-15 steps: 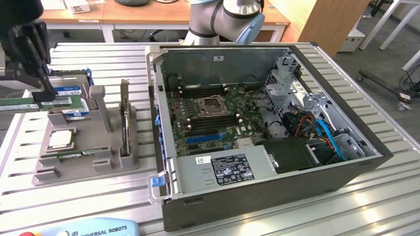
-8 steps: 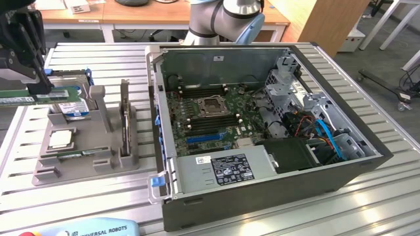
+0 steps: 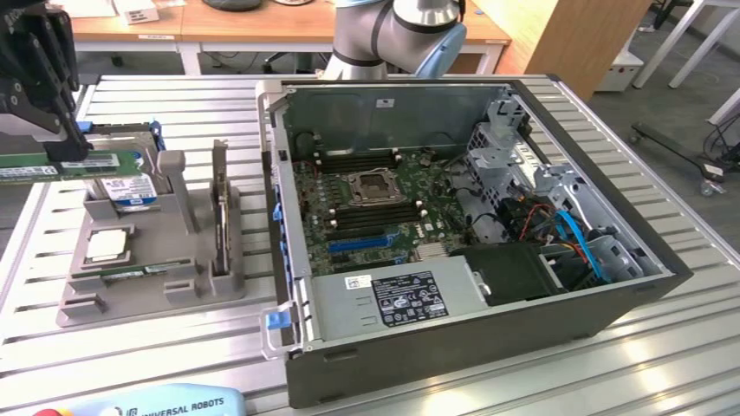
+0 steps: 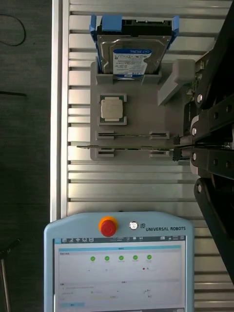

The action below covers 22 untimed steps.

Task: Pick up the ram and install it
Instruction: 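Pick up the ram and move it above insertion slot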

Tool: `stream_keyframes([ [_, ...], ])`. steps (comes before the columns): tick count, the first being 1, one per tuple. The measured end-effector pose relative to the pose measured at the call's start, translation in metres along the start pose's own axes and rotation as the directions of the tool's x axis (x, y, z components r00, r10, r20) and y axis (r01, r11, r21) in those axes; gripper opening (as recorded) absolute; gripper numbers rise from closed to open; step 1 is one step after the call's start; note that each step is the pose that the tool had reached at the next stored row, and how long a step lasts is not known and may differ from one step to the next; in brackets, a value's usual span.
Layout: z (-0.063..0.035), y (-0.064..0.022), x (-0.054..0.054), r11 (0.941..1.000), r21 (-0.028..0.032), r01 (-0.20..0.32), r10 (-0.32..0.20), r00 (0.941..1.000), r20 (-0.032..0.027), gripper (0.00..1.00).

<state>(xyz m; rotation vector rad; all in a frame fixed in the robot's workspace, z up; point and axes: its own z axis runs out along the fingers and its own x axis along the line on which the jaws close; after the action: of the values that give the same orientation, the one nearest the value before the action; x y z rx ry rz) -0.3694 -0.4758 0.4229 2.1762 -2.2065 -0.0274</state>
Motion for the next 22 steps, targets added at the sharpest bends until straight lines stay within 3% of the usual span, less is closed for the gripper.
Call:
stream_keyframes([
  [4, -0.0002, -0.0023, 0.0, 1.0, -0.0001, 0.0, 0.0, 1.0, -0.0001, 0.11],
  [8, -0.0005, -0.01, 0.0, 1.0, 0.0, 0.0, 0.0, 1.0, -0.0001, 0.11],
  [22, -0.0023, -0.0524, -0.001, 1.0, 0.0, 0.003, -0.003, 1.0, -0.0003, 0.11],
])
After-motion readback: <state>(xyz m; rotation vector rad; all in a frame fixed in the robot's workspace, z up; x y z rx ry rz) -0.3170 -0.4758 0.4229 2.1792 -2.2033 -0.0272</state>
